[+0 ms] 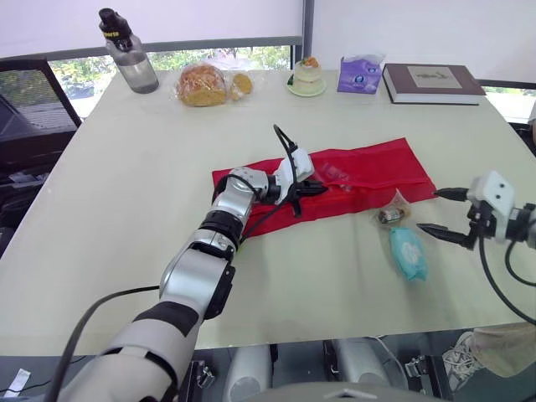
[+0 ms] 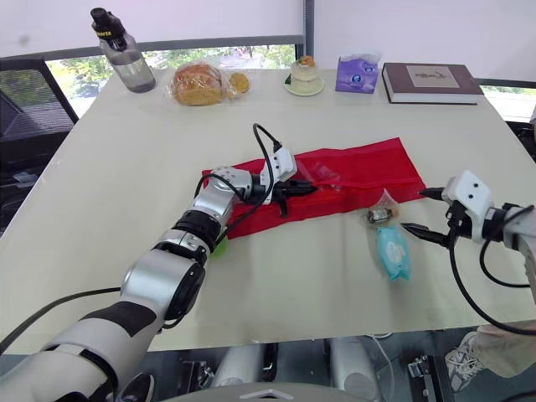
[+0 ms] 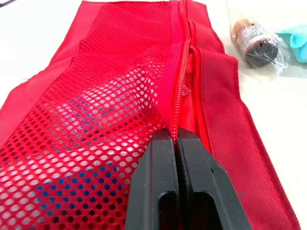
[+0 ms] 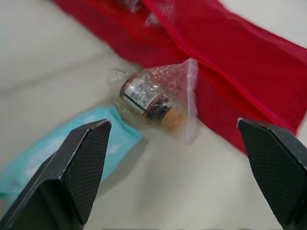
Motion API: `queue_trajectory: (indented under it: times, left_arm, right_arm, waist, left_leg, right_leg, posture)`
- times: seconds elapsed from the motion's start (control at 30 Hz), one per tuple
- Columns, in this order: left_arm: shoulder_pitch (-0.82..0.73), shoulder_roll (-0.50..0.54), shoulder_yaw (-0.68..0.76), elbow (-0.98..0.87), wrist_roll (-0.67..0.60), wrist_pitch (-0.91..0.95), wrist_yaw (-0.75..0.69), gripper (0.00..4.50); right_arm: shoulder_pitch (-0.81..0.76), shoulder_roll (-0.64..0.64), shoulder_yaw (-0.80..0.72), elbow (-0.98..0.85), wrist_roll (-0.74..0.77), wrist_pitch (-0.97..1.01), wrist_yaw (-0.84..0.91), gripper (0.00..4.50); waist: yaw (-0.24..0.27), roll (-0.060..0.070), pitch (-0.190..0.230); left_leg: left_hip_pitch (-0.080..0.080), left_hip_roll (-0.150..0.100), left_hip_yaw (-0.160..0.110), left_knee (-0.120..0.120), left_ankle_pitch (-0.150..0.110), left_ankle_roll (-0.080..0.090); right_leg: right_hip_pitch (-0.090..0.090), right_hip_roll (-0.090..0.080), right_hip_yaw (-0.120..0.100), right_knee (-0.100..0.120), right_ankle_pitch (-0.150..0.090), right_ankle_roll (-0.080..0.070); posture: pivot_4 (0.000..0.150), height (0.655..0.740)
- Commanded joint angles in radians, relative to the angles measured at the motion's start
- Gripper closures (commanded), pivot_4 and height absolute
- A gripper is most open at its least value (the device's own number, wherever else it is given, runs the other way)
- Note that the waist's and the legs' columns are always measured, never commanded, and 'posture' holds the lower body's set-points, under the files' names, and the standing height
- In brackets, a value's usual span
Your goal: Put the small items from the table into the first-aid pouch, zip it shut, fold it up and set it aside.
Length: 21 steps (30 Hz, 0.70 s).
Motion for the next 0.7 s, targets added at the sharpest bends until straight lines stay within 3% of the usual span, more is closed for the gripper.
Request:
queue_trajectory:
  times: [0.03,0.23,0.4,0.43,0.47,0.53,0.7]
  left_arm:
    - [-0.014,-0.001,0.013,-0.03,-0.006,-0.015,0.009,4.5]
    - [-0.013,0.003,0.017,-0.039,-0.008,-0.011,0.023,4.5]
    - [0.004,0.003,0.018,-0.058,-0.012,-0.003,0.031,4.5]
    - [0.007,0.002,0.017,-0.061,-0.012,-0.003,0.032,4.5]
    - [0.009,0.002,0.017,-0.064,-0.012,-0.001,0.032,4.5]
    - [0.011,0.002,0.019,-0.07,-0.015,0.004,0.032,4.5]
    - [0.012,0.0,0.018,-0.071,-0.014,0.007,0.04,4.5]
  right_arm:
    - [-0.116,0.02,0.092,0.143,-0.085,-0.121,0.058,0.02]
    - [-0.302,0.07,0.218,0.415,-0.212,-0.312,0.107,0.02]
    - [-0.354,0.095,0.264,0.498,-0.252,-0.412,0.153,0.02]
    - [-0.351,0.095,0.269,0.501,-0.255,-0.426,0.164,0.55]
    - [-0.346,0.092,0.271,0.501,-0.257,-0.439,0.174,0.67]
    - [-0.335,0.09,0.263,0.493,-0.247,-0.442,0.185,1.45]
    - [-0.324,0.093,0.219,0.437,-0.196,-0.379,0.18,3.87]
  waist:
    - [0.004,0.0,0.0]
    - [-0.003,0.001,0.0]
    - [-0.005,0.001,0.001]
    - [-0.005,0.001,0.001]
    - [-0.005,0.001,0.001]
    - [-0.005,0.001,0.001]
    - [-0.006,0.001,0.001]
  left_leg:
    - [0.0,0.0,0.0,0.0,0.0,0.0]
    - [0.0,0.0,0.0,0.0,0.0,0.0]
    - [0.0,0.0,0.001,0.001,0.0,0.0]
    - [0.0,0.0,0.001,0.001,0.0,0.0]
    - [0.0,0.0,0.0,0.0,0.0,0.0]
    - [0.0,0.0,0.0,0.0,0.0,0.0]
    - [0.001,0.0,0.001,0.001,0.0,0.0]
  right_leg:
    - [0.0,0.0,0.0,0.0,0.0,0.0]
    - [0.0,0.0,0.0,0.001,0.0,0.0]
    - [0.0,0.0,0.0,0.001,0.0,0.0]
    - [0.0,0.0,0.0,0.001,0.0,0.0]
    - [0.0,0.0,0.0,0.001,0.0,0.0]
    - [0.0,0.0,0.0,0.001,0.0,0.0]
    - [0.0,0.0,0.0,0.002,0.0,0.0]
  posture:
    - [0.15,0.74]
    - [0.15,0.74]
    - [0.15,0.74]
    - [0.15,0.74]
    - [0.15,0.74]
    - [0.15,0.74]
    - [0.15,0.74]
